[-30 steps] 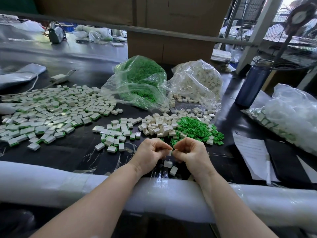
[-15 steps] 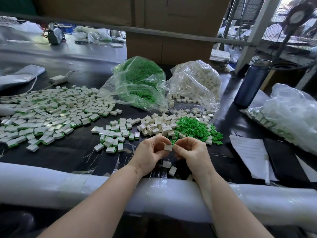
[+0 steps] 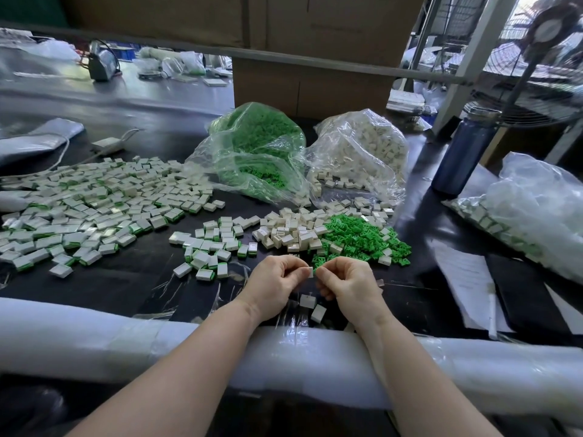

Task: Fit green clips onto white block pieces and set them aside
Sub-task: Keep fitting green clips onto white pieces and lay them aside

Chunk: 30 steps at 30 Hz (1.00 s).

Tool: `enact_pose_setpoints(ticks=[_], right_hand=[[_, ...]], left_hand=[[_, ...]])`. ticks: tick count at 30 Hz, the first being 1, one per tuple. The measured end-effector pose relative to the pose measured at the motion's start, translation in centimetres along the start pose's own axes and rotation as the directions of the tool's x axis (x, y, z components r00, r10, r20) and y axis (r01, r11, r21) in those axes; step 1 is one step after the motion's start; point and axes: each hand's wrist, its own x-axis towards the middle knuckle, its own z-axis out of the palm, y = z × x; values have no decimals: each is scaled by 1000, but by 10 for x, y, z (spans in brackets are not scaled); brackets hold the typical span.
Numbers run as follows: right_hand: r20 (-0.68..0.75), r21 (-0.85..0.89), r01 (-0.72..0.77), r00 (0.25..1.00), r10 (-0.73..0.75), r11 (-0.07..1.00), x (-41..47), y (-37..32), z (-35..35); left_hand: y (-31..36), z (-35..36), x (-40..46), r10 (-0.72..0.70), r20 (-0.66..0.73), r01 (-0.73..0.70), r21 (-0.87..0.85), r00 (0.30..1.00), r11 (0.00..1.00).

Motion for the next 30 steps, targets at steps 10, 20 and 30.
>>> enact_pose_setpoints(ticks=[10, 20, 30], right_hand=[[11, -25, 17, 1000, -17, 1000, -2, -2, 0], [-41, 189, 69, 997, -63, 980, -2, -1, -3], [65, 263, 85, 992, -105, 961, -5, -2, -3]], left_hand=[[0, 1, -1, -9, 20, 7, 65, 1000, 998], [5, 5, -2, 6, -23, -8, -63, 1000, 998], [6, 3, -3, 2, -33, -2, -2, 999, 1000]])
